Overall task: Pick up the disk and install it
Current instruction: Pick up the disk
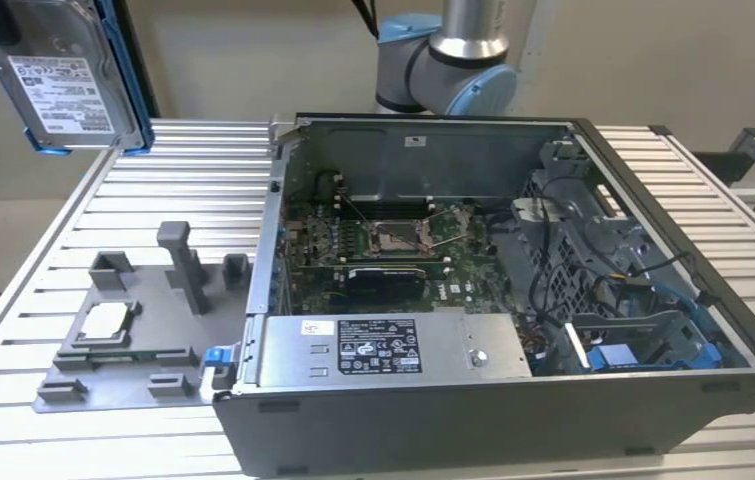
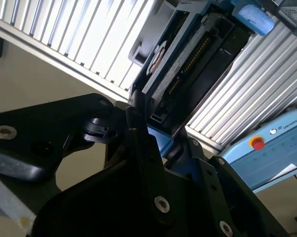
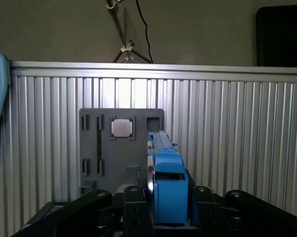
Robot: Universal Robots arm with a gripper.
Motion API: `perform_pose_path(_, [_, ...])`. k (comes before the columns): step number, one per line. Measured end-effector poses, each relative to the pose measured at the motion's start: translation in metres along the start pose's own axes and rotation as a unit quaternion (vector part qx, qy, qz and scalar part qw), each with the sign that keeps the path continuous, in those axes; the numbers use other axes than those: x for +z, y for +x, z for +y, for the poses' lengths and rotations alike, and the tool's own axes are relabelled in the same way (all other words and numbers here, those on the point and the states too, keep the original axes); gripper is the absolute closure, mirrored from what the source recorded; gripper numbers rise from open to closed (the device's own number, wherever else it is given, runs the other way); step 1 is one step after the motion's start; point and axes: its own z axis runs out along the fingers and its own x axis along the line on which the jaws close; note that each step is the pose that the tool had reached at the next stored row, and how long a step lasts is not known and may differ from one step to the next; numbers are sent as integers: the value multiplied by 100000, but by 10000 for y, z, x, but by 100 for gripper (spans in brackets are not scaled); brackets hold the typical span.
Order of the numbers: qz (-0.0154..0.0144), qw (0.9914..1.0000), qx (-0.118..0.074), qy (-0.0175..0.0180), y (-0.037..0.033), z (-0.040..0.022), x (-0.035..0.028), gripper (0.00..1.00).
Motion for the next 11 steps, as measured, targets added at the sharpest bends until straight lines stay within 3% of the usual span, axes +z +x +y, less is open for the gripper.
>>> perform_pose_path(11, [3,100000,3,0,1,-186,-5,100])
